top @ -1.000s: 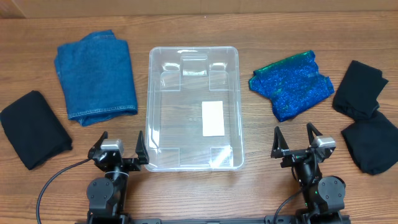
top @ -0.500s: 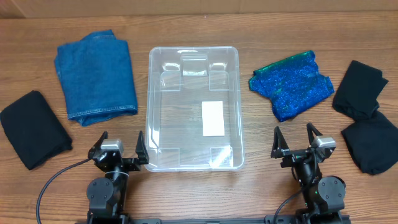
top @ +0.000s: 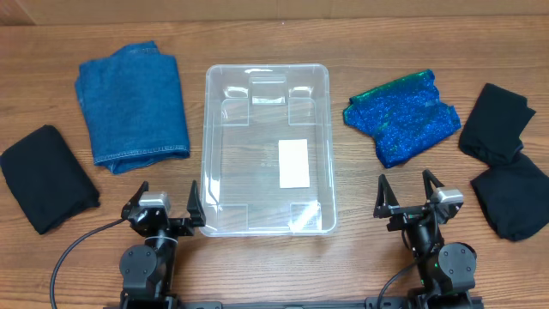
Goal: Pack container
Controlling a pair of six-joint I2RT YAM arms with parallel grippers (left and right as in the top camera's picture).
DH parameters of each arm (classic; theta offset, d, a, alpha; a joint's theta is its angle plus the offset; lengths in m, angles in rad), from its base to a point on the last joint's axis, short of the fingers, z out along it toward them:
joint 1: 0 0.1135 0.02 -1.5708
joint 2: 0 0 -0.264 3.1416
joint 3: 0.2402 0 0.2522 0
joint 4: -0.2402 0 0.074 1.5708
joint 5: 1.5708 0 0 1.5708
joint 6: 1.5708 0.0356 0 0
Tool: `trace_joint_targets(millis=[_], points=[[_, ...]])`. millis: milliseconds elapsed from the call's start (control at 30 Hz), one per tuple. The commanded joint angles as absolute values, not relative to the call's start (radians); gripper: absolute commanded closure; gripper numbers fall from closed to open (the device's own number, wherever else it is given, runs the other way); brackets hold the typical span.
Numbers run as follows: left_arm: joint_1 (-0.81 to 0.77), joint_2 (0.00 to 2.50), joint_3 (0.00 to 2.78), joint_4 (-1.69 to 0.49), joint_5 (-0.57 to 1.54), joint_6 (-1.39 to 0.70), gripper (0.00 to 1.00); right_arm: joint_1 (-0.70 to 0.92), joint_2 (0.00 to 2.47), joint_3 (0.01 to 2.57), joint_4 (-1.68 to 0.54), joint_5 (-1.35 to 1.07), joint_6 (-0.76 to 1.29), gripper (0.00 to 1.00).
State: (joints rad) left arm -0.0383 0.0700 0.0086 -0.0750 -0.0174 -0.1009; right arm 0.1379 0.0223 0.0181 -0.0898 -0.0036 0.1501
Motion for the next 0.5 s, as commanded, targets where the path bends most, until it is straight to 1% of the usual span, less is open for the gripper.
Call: trace_joint_targets(millis=[0, 100, 167, 267, 400, 467], points=[[-0.032, 0.065, 0.01, -0.078, -0.003, -0.09, 0.0, 0.134, 0.044, 0.011, -0.086, -0.01, 0.162, 0.0], [-0.032, 0.065, 0.064, -0.085, -0.007, -0.09, 0.0, 0.134, 0.091, 0.073, -0.099, 0.026, 0.161, 0.0], [-0.032, 0.069, 0.159, -0.156, -0.016, -0.09, 0.0, 0.134, 0.142, 0.147, -0.139, 0.046, 0.162, 0.0], [-0.032, 0.18, 0.393, -0.309, -0.094, -0.09, 0.0, 0.134, 0.392, 0.425, -0.352, 0.142, 0.161, 0.0], [-0.032, 0.466, 0.704, -0.525, -0.096, -0.09, 0.0, 0.133, 0.798, 0.798, -0.529, 0.145, 0.161, 0.0], [-0.032, 0.621, 0.86, -0.663, -0.082, -0.102, 0.0, 0.116, 1.007, 0.998, -0.66, 0.115, 0.161, 0.0]])
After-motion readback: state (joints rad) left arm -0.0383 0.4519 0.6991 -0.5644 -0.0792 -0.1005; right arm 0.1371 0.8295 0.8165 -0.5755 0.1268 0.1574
